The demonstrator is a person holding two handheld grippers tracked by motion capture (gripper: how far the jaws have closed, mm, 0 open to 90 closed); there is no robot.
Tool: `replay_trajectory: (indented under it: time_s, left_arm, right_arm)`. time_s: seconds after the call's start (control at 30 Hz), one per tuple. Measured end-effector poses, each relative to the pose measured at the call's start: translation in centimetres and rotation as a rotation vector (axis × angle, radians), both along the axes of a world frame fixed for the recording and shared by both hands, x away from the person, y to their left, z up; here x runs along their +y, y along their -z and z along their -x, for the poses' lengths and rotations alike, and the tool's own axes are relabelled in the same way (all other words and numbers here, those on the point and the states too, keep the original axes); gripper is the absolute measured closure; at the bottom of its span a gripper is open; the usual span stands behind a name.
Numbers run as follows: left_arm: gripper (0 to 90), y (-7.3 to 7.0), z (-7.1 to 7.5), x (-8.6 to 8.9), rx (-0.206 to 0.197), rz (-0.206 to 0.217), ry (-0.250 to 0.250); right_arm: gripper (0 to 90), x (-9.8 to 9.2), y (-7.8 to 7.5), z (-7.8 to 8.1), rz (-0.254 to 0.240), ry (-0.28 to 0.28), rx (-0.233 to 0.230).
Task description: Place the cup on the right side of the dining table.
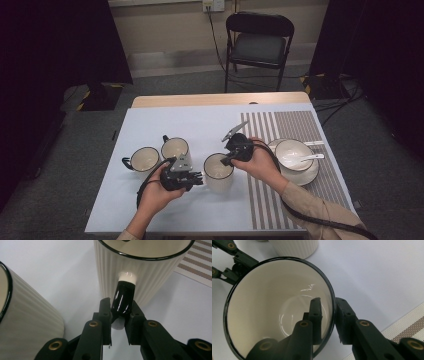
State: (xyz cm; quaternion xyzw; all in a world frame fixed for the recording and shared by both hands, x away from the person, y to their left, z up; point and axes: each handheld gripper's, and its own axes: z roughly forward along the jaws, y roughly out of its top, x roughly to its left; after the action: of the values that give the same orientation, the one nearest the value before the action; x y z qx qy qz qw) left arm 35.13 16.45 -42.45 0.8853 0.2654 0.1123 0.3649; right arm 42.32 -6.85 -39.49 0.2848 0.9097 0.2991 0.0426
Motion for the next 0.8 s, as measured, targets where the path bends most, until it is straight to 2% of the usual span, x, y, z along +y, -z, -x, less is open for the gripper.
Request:
replay_trajectory:
  time_s: [0.1,0.37,0.8]
  left_arm:
    - [77.6,-0.21,0.15,-0.22,0.002,0.011,0.002]
    - [77.7,-0.17,0.23,-0.17,0.0,-0.003,0.007]
    - [77.7,-0.61,0.06,-0.56,-0.005,-0.011,0.016]
  right_arm:
    - [80.6,0.07,-0.06,0.03,0.013,0.005,-0.013]
    - [82.0,0.48,-0.24,0.52,0.05,0.009,-0.05]
    - [82.6,0.55,-0.83,0.3,0.086,0.003,-0.031]
